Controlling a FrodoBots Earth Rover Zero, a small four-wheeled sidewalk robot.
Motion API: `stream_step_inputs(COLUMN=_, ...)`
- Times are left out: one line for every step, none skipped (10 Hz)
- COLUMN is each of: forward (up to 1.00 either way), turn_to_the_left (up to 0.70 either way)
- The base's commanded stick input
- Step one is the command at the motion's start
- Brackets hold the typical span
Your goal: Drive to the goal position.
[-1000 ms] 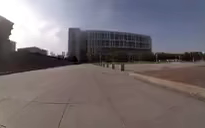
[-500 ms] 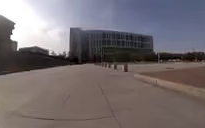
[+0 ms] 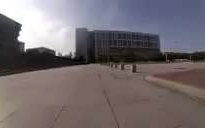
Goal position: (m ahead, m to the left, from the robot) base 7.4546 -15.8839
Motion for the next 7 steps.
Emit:
stream_step_inputs(forward=1.0, turn_to_the_left=0.0)
stream_step_inputs(forward=1.0, turn_to_the_left=0.0)
stream_step_inputs(forward=1.0, turn_to_the_left=0.0)
stream_step_inputs(forward=1.0, turn_to_the_left=0.0)
stream_step_inputs(forward=1.0, turn_to_the_left=0.0)
stream_step_inputs(forward=1.0, turn_to_the_left=0.0)
stream_step_inputs(forward=1.0, turn_to_the_left=0.0)
